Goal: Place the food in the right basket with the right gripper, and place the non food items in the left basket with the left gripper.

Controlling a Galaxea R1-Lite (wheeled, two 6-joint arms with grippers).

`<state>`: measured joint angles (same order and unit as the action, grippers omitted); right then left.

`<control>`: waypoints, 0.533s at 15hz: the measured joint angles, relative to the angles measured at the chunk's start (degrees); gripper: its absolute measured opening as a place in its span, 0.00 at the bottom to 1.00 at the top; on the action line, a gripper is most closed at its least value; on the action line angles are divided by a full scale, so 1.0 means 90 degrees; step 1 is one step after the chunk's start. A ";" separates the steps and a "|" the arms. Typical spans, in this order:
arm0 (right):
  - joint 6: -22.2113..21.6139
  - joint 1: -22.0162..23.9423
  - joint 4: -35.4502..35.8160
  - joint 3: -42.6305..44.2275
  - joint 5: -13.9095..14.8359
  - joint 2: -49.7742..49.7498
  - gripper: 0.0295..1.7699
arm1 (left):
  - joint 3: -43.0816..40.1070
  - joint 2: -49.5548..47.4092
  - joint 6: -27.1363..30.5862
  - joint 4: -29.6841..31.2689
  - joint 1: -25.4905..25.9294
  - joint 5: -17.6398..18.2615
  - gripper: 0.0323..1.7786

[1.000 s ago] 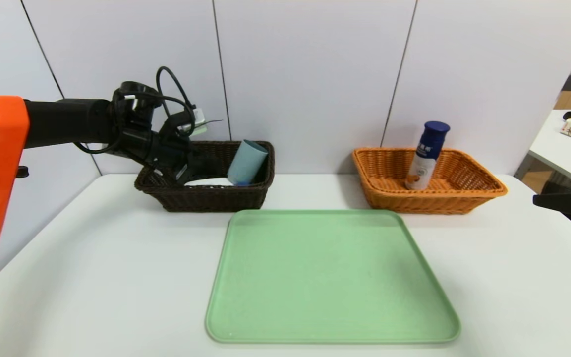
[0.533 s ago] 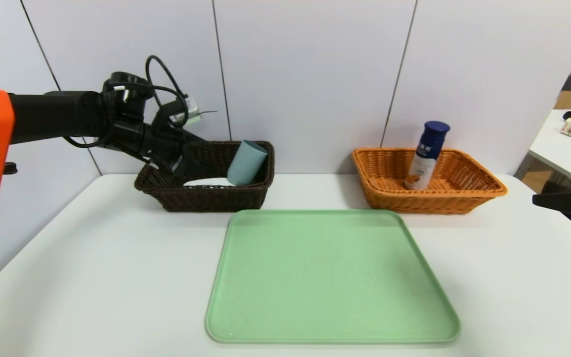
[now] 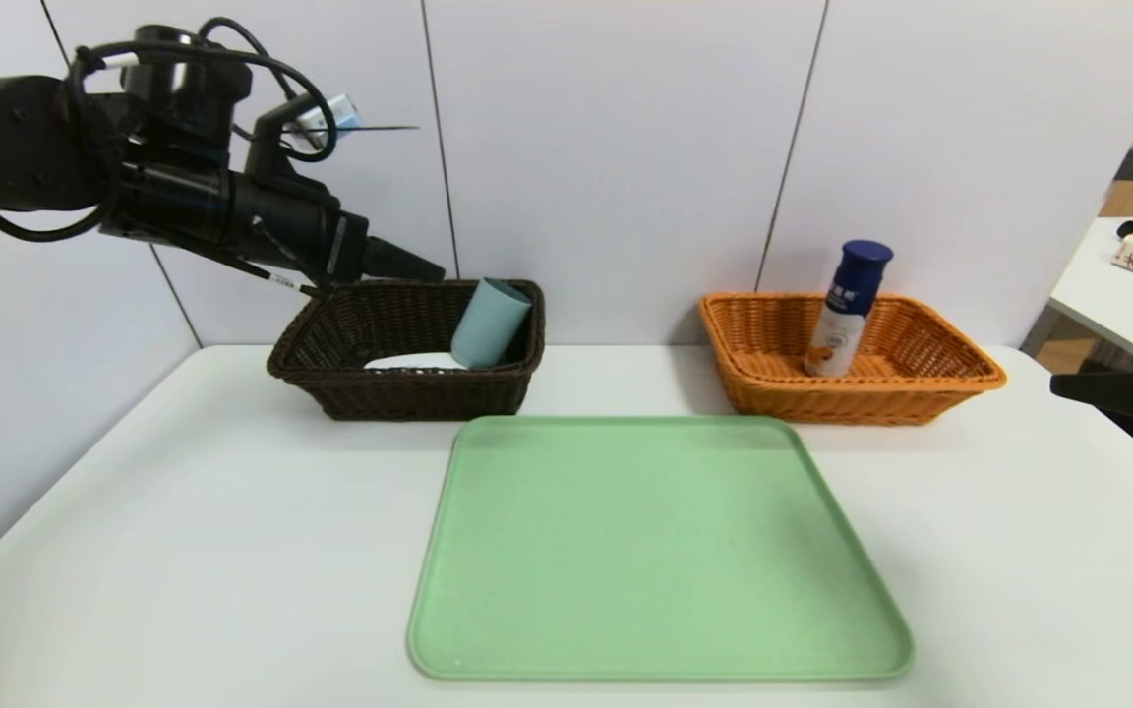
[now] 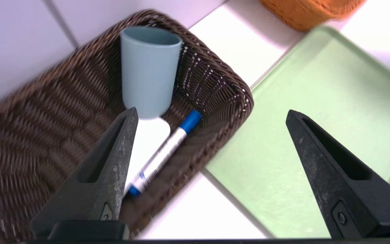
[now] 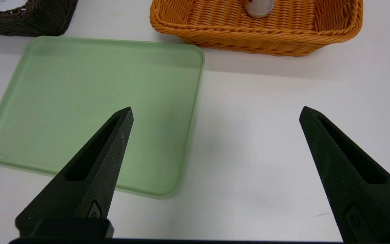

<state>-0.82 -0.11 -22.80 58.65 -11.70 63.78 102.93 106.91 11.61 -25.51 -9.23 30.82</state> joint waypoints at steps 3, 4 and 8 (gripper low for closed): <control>0.0008 0.0000 -0.0012 -0.0046 0.0003 -0.0157 0.96 | -0.0614 -0.0821 -0.0767 -0.0202 0.0080 -0.1921 0.90; 0.0018 -0.0005 -0.0020 -0.0073 0.0011 -0.0255 0.96 | -0.0879 -0.1130 -0.0883 -0.0310 0.0110 -0.2552 0.91; 0.0076 -0.0003 -0.0064 -0.0377 0.0061 -0.0833 0.96 | -0.2297 -0.2483 -0.1644 -0.0427 0.0156 -0.4385 0.93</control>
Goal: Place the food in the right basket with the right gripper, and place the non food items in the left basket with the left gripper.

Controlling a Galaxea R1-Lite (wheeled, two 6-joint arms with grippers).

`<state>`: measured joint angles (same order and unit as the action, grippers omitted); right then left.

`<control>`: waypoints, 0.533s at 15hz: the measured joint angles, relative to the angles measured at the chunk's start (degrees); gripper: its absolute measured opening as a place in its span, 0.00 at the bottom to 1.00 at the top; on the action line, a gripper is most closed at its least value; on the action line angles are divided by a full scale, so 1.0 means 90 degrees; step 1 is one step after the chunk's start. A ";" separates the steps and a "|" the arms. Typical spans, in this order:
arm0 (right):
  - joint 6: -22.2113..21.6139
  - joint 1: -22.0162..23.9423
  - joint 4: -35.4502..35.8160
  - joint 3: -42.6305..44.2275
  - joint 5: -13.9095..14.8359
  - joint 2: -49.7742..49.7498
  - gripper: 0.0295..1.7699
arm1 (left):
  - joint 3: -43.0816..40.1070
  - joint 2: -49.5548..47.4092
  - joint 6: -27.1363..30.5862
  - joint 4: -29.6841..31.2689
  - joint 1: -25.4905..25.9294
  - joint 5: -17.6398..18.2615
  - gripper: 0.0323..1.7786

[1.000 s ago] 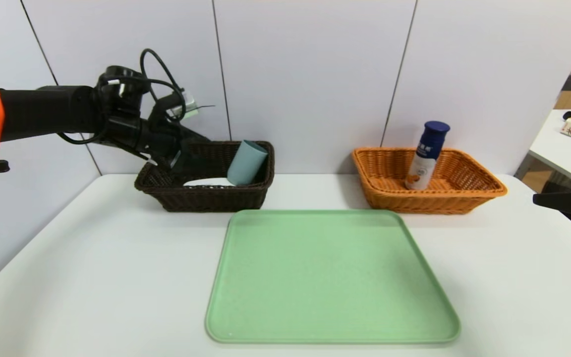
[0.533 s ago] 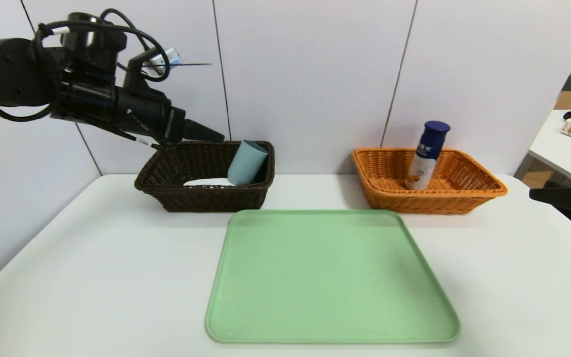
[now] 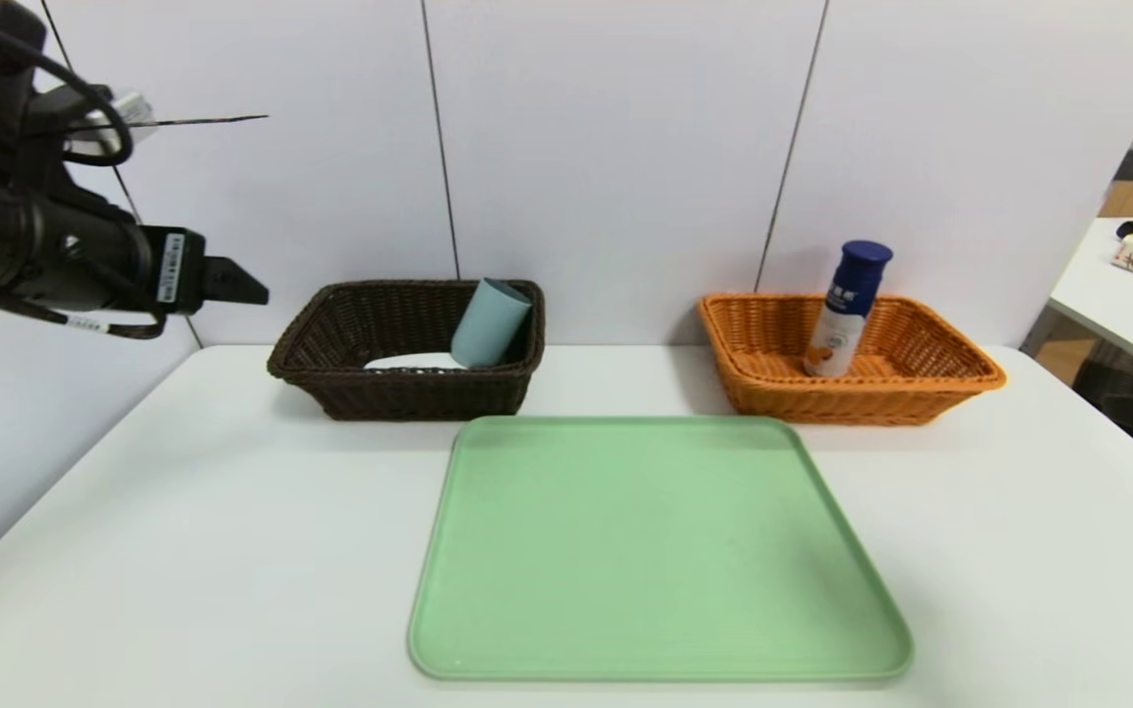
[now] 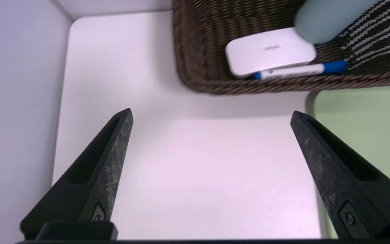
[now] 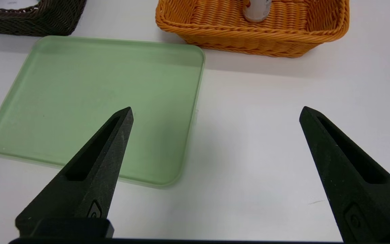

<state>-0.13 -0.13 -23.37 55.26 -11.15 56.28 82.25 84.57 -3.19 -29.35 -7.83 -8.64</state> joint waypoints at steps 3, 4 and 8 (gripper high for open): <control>0.0027 0.0015 -0.0037 -0.0257 0.0126 -0.0558 0.96 | -0.0925 -0.1024 -0.0297 0.0014 -0.0003 -0.0114 0.94; 0.0035 0.0015 -0.0073 -0.0313 0.0199 -0.0760 0.96 | -0.1161 -0.1350 -0.0312 0.0019 -0.0003 -0.0116 0.94; 0.0110 0.0012 -0.0264 -0.0530 0.0279 -0.1480 0.96 | -0.2135 -0.2579 -0.0321 0.0037 -0.0042 -0.0121 0.94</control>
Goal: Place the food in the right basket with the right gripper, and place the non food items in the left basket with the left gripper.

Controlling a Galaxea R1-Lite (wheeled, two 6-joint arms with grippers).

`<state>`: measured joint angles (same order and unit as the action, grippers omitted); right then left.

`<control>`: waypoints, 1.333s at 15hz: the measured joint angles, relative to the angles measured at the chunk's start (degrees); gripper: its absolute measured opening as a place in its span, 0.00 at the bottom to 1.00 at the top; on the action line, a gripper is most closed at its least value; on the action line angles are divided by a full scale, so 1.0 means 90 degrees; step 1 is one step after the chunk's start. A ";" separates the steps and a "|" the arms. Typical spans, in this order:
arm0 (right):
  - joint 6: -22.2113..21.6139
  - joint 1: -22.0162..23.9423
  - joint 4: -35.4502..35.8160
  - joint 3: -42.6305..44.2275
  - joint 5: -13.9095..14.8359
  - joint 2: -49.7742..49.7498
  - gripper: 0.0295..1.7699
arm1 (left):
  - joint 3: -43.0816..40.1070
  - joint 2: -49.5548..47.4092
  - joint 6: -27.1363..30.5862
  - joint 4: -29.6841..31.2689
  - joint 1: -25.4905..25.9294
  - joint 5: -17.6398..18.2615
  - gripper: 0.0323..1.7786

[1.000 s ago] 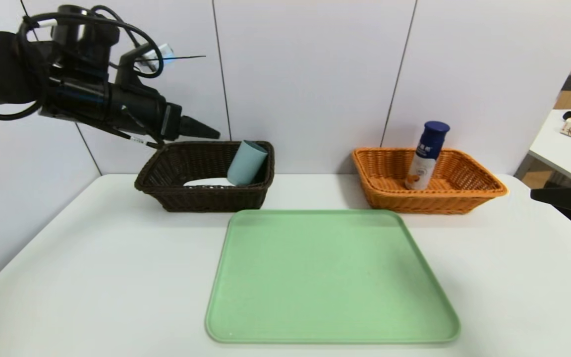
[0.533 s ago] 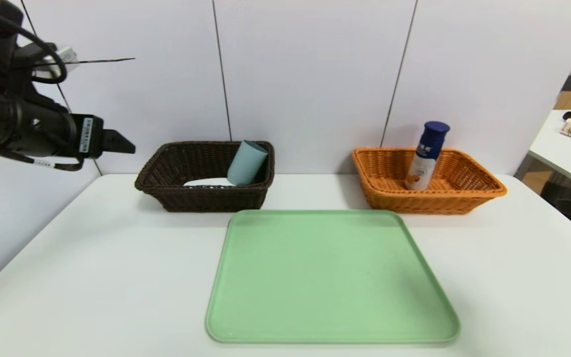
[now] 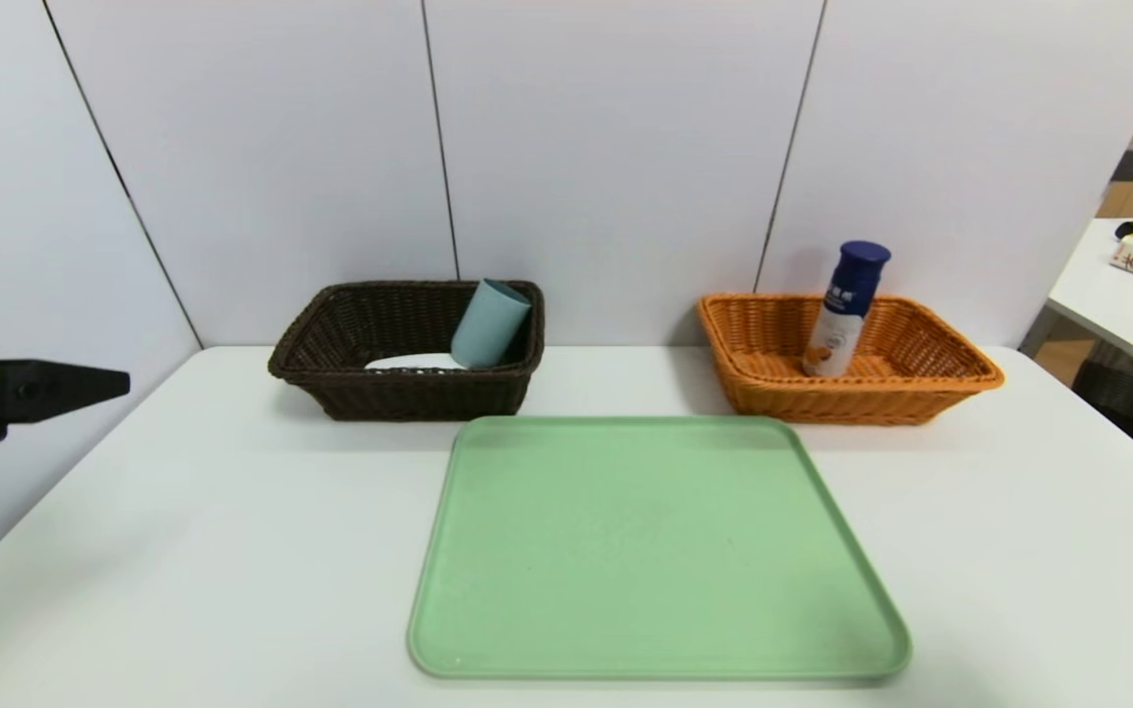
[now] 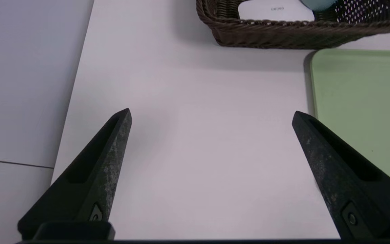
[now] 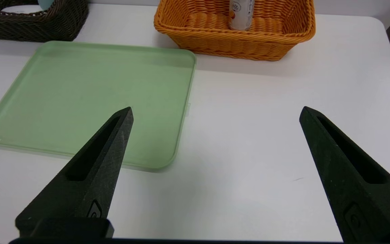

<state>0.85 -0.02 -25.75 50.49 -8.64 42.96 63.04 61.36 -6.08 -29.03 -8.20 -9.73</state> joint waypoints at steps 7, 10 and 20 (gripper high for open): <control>0.0058 0.0119 -0.0027 -0.0748 -0.0004 -0.1292 0.96 | -0.2205 -0.2309 0.0297 0.0009 0.0294 -0.0008 0.95; 0.0163 0.0164 -0.0493 -0.0993 -0.0016 -0.1853 0.96 | -0.3213 -0.3370 0.0389 0.0001 0.0566 0.0009 0.95; 0.0515 0.0164 -0.0588 -0.1823 -0.0196 -0.3099 0.96 | -0.4383 -0.5182 0.0618 0.0019 0.0780 0.0478 0.95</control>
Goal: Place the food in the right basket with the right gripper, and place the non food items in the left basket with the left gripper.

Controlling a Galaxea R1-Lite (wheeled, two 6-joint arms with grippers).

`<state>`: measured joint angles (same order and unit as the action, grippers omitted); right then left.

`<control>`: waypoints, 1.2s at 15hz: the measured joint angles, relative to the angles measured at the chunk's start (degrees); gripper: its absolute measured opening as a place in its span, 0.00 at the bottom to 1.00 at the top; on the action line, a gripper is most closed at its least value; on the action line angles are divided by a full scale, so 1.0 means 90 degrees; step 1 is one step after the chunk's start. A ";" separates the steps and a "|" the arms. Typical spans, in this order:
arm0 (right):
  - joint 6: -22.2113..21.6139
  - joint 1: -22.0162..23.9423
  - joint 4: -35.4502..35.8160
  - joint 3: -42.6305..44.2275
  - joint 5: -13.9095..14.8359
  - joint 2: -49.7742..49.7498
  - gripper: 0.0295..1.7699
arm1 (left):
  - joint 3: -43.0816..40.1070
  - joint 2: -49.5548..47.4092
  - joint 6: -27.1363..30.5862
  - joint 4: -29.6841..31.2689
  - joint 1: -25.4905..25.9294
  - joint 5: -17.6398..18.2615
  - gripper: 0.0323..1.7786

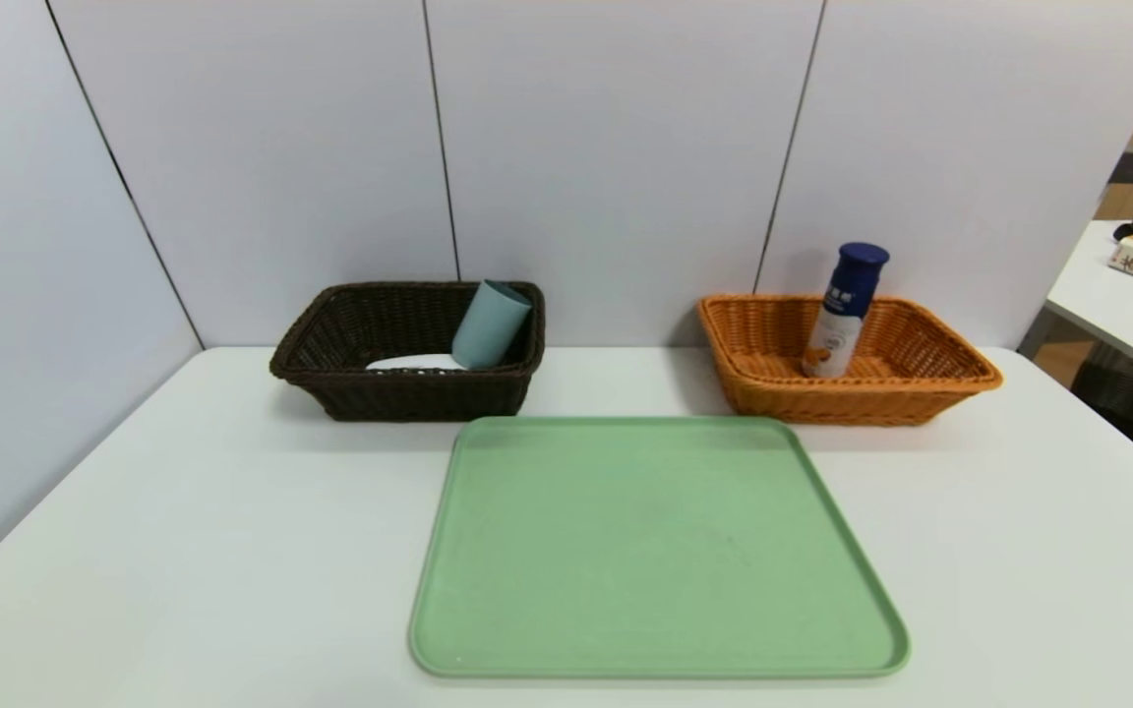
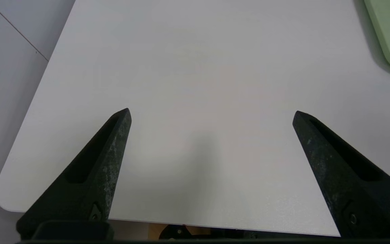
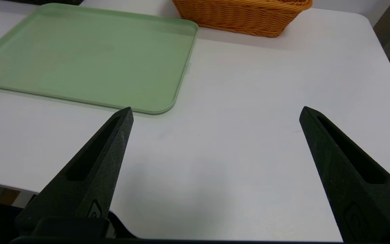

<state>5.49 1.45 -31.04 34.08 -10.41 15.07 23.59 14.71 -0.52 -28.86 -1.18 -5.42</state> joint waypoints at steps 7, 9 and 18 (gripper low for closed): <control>0.0020 -0.0103 0.0825 -0.0870 -0.0009 -0.0887 0.96 | -0.1516 -0.0735 0.0397 0.2307 0.0089 -0.0034 0.95; 0.0054 -0.0115 0.1495 -0.1249 0.0058 -0.1188 0.96 | -0.1838 -0.0852 0.0450 0.3152 0.0111 -0.0043 0.95; 0.0253 -0.0122 0.3699 -0.2677 0.1624 -0.1677 0.96 | -0.2609 -0.1586 0.0649 0.3992 0.0121 -0.0024 0.95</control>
<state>7.77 0.35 2.26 10.00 4.21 -0.02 0.11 0.44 5.32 7.07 -0.10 -5.64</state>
